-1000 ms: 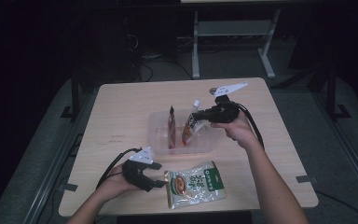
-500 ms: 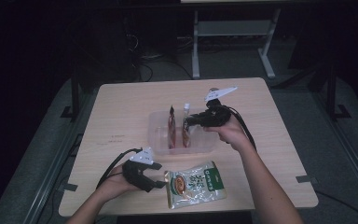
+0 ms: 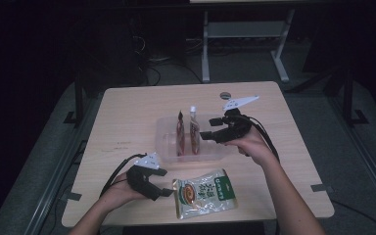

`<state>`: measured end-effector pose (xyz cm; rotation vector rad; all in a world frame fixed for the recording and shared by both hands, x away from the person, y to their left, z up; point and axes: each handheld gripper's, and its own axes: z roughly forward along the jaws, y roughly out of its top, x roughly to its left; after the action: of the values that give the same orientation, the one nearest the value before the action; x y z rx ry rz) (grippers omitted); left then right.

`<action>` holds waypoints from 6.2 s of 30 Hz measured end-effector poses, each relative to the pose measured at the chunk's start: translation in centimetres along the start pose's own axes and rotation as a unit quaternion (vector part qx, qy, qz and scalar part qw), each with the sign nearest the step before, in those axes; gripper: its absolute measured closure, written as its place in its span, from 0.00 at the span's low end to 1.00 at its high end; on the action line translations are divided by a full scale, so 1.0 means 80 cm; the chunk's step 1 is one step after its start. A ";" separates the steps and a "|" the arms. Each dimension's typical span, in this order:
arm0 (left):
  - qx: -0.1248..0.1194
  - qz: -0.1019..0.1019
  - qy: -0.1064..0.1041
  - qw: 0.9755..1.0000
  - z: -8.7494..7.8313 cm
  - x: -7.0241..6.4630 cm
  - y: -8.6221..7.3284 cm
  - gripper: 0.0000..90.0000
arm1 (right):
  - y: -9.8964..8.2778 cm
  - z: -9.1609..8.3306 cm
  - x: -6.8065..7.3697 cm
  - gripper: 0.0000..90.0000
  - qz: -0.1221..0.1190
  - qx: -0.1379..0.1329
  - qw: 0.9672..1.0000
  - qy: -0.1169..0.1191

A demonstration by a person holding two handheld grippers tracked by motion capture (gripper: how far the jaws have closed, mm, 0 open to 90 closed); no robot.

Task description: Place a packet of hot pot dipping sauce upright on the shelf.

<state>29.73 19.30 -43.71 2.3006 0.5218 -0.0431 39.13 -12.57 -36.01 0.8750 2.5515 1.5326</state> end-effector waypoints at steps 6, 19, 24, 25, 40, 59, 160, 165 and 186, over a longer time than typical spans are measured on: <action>0.007 0.003 0.008 1.000 -0.007 -0.003 -0.003 0.22 | -0.017 -0.017 0.015 0.25 -0.027 0.002 0.999 -0.021; 0.006 0.004 0.028 1.000 -0.019 -0.017 -0.013 0.22 | -0.059 -0.052 0.046 0.26 -0.043 0.011 0.999 -0.026; 0.010 0.010 0.029 0.999 -0.021 -0.024 -0.019 0.23 | -0.080 -0.062 0.059 0.26 -0.050 0.024 0.998 -0.030; 0.012 0.012 0.029 0.999 -0.022 -0.025 -0.020 0.23 | -0.084 -0.064 0.062 0.26 -0.049 0.024 0.998 -0.030; 0.014 0.030 0.020 0.999 -0.010 -0.034 -0.015 0.26 | -0.165 -0.087 0.077 0.55 -0.002 0.057 0.998 -0.038; 0.028 0.052 -0.002 0.998 0.013 -0.049 -0.006 0.26 | -0.183 -0.063 0.064 1.00 0.003 0.103 0.994 -0.032; -0.078 0.058 -0.019 0.995 -0.008 -0.037 0.026 1.00 | -0.141 -0.042 0.056 0.32 0.017 0.017 0.997 0.070; -0.086 0.063 -0.021 0.994 -0.008 -0.040 0.029 1.00 | -0.142 -0.030 0.061 0.34 0.015 0.036 0.995 0.087; -0.093 0.069 -0.018 0.993 -0.008 -0.040 0.032 1.00 | -0.138 -0.019 0.067 0.88 0.010 0.043 0.990 0.136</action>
<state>27.67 17.00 -40.95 2.1440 0.3330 0.0295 29.22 -15.10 -42.97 0.7468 2.8236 1.6619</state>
